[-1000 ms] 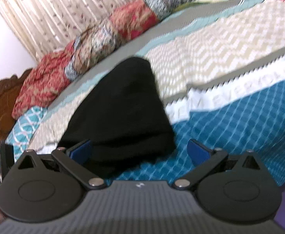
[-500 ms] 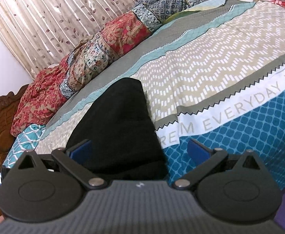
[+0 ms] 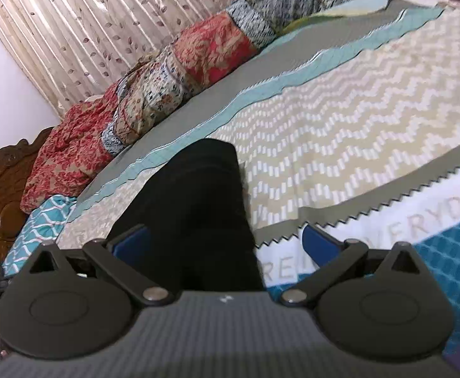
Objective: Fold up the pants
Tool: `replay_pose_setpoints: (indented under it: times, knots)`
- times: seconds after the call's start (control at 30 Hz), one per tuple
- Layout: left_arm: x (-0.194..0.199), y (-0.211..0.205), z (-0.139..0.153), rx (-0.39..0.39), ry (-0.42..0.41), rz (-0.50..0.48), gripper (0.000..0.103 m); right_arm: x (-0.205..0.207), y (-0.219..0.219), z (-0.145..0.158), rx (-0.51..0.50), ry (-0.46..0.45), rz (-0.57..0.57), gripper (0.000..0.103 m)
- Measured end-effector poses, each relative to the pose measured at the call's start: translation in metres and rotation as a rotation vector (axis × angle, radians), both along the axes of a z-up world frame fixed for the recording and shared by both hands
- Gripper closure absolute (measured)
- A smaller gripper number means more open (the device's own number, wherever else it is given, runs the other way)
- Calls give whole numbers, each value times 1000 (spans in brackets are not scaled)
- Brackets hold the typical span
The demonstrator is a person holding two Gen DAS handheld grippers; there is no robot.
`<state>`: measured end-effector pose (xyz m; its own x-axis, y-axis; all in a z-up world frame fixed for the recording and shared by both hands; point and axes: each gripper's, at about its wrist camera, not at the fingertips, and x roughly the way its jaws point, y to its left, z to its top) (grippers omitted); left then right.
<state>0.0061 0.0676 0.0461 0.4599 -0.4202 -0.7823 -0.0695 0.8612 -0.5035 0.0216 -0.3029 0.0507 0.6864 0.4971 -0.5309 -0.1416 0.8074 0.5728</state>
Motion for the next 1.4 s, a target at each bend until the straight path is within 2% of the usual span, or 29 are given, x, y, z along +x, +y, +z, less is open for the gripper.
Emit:
replay_pose_setpoints:
  times: [0.13,0.23,0.37,0.4,0.43,0.47,0.5,0.6,0.63,0.7,0.77,0.87,0.97,1.1,1.2,1.3,1.4]
  knots:
    - [24,-7,-25,-93,63,-11,0,17,5,-10,29,33,59,0]
    - [33,-12,-32,-148,62,-28,0,28,7,-22,80,66,117,0]
    - [42,-23,-42,-264,48,-135,0,38,7,-38,154,115,186,0]
    - [41,-28,-42,-264,26,-161,1,38,11,-38,176,127,225,6]
    - [39,-33,-41,-253,5,-182,1,39,17,-38,198,155,272,24]
    - [37,-37,-40,-239,-16,-197,1,38,24,-38,196,180,294,30]
    - [35,-39,-39,-230,-30,-203,2,34,30,-37,181,175,298,31]
    - [26,-38,-32,-215,-70,-193,28,22,32,-25,203,172,283,48]
    - [24,-35,-27,-236,-80,-191,38,19,31,-20,220,164,278,53]
    - [22,-29,-13,-294,-104,-190,41,14,34,-4,213,122,284,56]
    - [24,-26,8,-313,-160,-204,41,13,43,16,196,58,304,56]
    - [38,-25,51,-232,-308,-232,41,28,58,50,187,-55,329,57]
    - [73,-15,89,-181,-437,-245,41,64,69,81,205,-179,333,57]
    - [124,-14,114,-27,-573,-220,41,120,81,100,174,-323,332,57]
    - [171,-23,107,78,-578,-153,41,168,95,92,148,-332,302,57]
    - [217,-28,80,120,-509,-90,41,203,109,66,111,-288,264,57]
    - [252,-34,47,166,-435,-65,41,229,118,30,91,-202,203,57]
